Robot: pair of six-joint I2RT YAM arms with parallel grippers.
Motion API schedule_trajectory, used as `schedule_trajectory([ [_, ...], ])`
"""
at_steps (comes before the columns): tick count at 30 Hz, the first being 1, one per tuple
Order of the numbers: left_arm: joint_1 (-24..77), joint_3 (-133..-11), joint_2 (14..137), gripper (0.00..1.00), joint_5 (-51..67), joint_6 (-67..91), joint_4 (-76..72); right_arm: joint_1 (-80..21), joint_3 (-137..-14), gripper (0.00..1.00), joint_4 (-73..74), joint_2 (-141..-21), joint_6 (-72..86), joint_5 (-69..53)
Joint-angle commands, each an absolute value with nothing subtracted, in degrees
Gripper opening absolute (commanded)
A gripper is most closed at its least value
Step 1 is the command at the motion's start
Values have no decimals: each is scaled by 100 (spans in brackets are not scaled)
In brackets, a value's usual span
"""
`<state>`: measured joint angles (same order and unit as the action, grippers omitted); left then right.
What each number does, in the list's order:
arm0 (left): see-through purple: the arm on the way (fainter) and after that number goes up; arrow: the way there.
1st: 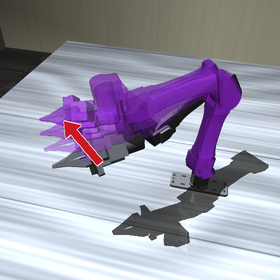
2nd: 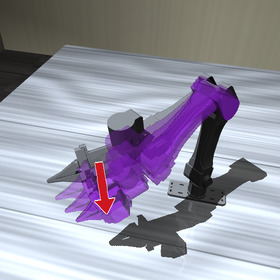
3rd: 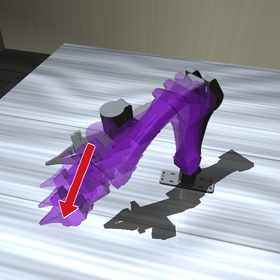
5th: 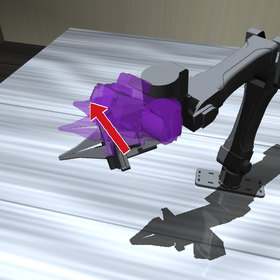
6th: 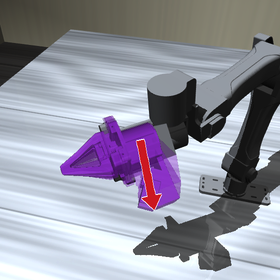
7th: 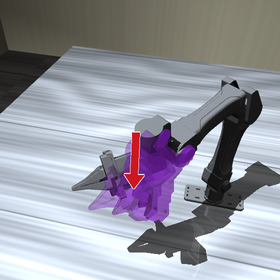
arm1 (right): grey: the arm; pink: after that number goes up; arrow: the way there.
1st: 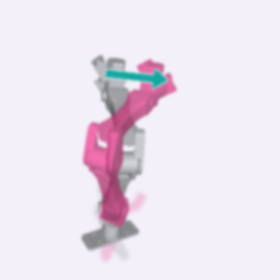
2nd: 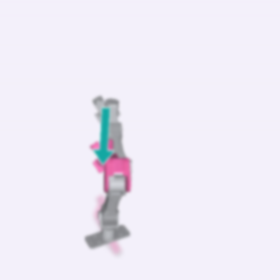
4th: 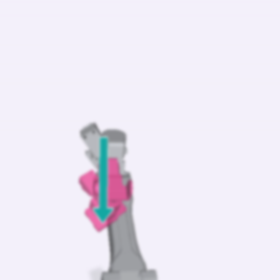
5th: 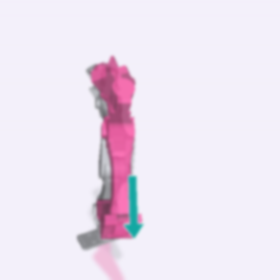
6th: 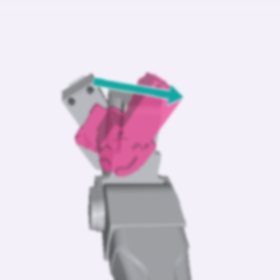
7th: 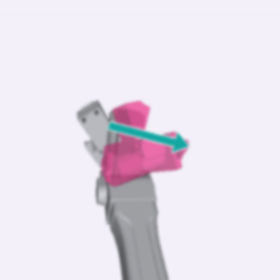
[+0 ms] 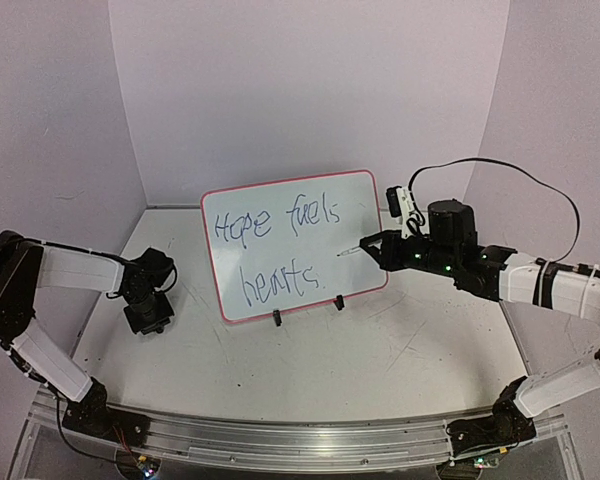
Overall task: Write a sentence on the whiteboard
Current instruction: Pick up the pen cap from the center of the board, then insert the whiteboard marker without the cap into the pen cap.
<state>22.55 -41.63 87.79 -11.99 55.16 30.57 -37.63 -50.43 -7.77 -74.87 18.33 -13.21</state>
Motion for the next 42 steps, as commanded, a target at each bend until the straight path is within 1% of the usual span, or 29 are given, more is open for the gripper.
schedule_trajectory([
  [1,2312,-4003,8493,19,-874,5185,2331,-3735,-5060,0,-1035,-7534,1803,-1450],
  [2,2335,-3964,8365,14,-826,5008,2231,-3735,-5121,0,-995,-7561,1747,-1493],
  [5,2530,-3914,7890,4,-688,4614,2099,-3735,-5265,0,-792,-7544,1546,-1494],
  [8,2961,-3978,7385,1,-209,4115,2005,-3740,-5622,0,-403,-7630,1126,-1731],
  [9,3018,-4005,7302,0,-127,4017,1998,-3738,-5717,0,-290,-7643,1077,-1788],
  [13,4075,-4027,6656,0,523,3469,1778,-3738,-6016,0,-7,-7557,770,-2310],
  [16,4735,-3742,6128,0,897,3137,1350,-3740,-6396,0,424,-7659,574,-3281],
  [19,5124,-3589,5846,0,1320,2900,778,-3735,-6667,0,620,-7713,528,-3887],
  [20,5278,-3569,5823,0,1310,2775,581,-3735,-6710,0,635,-7723,517,-3934],
  [21,5685,-3638,5804,0,956,2244,183,-3735,-6781,0,690,-7753,502,-4201],
  [23,6111,-3965,6189,0,154,1132,-184,-3744,-6874,0,703,-7841,485,-4637],
  [24,6192,-4107,6387,0,-144,461,-397,-3749,-6931,0,715,-7891,479,-4814],
  [26,6214,-4020,6704,0,-308,-513,-985,-3784,-7008,0,789,-7937,435,-4900],
  [28,6200,-3840,6883,0,-457,-1267,-1667,-3856,-7106,0,1000,-7983,343,-4733],
  [30,6112,-3998,7132,0,-491,-1767,-1802,-3992,-7189,0,1156,-8026,304,-4441],
  [34,5916,-4233,7313,0,-21,-1866,-1803,-4421,-7260,0,1244,-8236,272,-3956],
  [39,5908,-4203,7343,0,-19,-1863,-1802,-4573,-7250,0,1188,-8356,410,-3550],
  [42,5906,-4167,7345,0,-18,-1824,-1802,-4597,-7301,0,1187,-8463,472,-3585],
])
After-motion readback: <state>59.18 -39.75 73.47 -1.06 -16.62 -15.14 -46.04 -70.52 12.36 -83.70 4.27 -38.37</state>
